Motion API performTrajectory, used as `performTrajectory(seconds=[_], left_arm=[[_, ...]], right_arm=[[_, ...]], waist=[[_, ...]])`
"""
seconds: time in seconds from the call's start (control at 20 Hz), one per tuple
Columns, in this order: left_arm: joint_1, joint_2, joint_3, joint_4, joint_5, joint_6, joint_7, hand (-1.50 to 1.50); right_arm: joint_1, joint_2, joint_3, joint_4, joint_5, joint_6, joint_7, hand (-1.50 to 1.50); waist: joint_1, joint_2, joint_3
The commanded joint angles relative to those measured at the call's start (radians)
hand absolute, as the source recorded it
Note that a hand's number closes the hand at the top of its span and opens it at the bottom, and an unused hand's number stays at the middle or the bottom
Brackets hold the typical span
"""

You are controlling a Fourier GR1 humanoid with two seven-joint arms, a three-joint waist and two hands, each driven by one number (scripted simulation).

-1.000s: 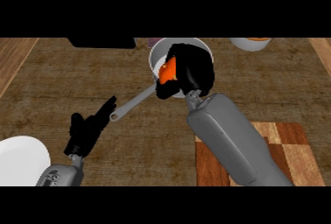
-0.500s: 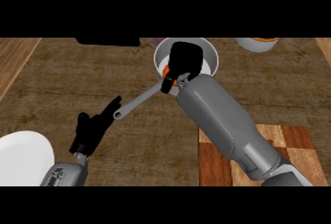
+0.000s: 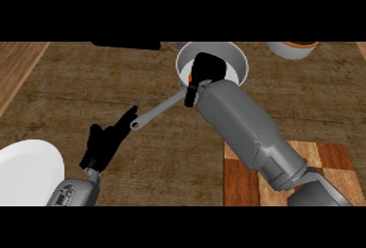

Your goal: Pick the squash from the cutting board and place it in the pot

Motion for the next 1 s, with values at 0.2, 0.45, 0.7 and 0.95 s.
performTrajectory(seconds=[0.2,0.45,0.7,0.95], left_arm=[[-0.029,0.01,0.02,0.025,0.007,-0.013,-0.012,0.0],[0.011,0.019,0.024,0.018,0.016,-0.023,-0.012,0.0],[-0.037,0.005,0.065,0.044,0.018,0.02,0.009,0.0],[0.079,0.021,0.053,-0.053,0.011,0.017,-0.004,0.0]], right_arm=[[0.004,0.001,-0.077,-0.121,-0.094,-0.477,-0.173,-1.5],[0.018,0.001,-0.141,-0.13,-0.089,-0.787,-0.214,-1.5],[0.065,0.001,-0.187,-0.201,-0.12,-0.925,-0.294,-1.5],[0.22,-0.027,-0.239,-0.358,-0.169,-0.925,-0.441,-1.5]], waist=[[-0.003,0.004,0.002],[-0.026,-0.004,0.001],[-0.078,-0.016,0.001],[-0.089,-0.023,0.001]])
